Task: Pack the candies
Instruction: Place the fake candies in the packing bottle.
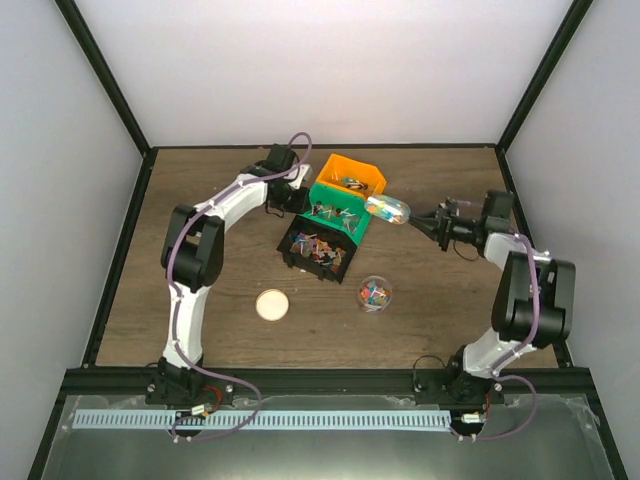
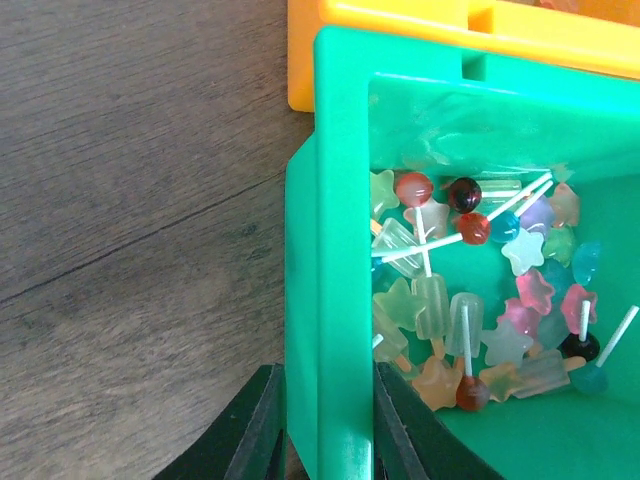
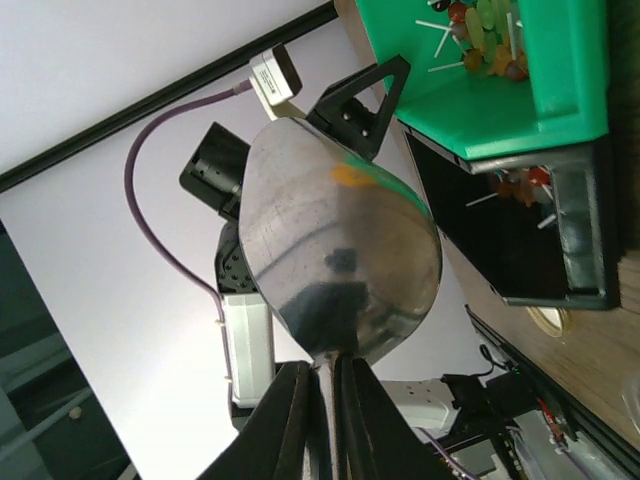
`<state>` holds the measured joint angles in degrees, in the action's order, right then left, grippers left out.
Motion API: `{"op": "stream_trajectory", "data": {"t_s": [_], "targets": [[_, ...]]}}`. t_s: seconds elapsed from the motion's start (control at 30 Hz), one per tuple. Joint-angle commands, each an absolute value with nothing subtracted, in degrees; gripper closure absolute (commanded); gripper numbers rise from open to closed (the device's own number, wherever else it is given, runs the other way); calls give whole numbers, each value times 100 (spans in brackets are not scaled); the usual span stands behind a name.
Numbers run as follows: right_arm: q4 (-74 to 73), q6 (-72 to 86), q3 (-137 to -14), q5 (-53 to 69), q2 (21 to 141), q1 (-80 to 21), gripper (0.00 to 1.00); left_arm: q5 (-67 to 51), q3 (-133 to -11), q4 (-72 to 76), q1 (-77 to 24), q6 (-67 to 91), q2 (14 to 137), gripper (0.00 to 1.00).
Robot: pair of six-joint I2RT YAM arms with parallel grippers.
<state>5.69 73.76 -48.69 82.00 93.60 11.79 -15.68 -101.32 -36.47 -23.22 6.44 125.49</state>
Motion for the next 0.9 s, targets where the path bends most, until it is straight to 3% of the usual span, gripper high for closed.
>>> {"op": "stream_trajectory", "data": {"t_s": [0.0, 0.3, 0.53, 0.87], "targets": [[-1508, 5660, -4465, 8526, 8611, 1607, 99, -1582, -9978, -3546, -2290, 718, 12208, 76], [-1623, 5718, -2555, 8472, 6795, 1800, 99, -1763, -9714, -3451, -2302, 821, 11964, 75], [-3365, 4837, -2144, 8028, 5553, 1862, 99, -1970, -9318, -3292, -2327, 895, 11646, 73], [-3086, 7020, -1013, 7930, 2812, 1938, 99, -1946, -8711, -2972, -2364, 1025, 11283, 69]]}}
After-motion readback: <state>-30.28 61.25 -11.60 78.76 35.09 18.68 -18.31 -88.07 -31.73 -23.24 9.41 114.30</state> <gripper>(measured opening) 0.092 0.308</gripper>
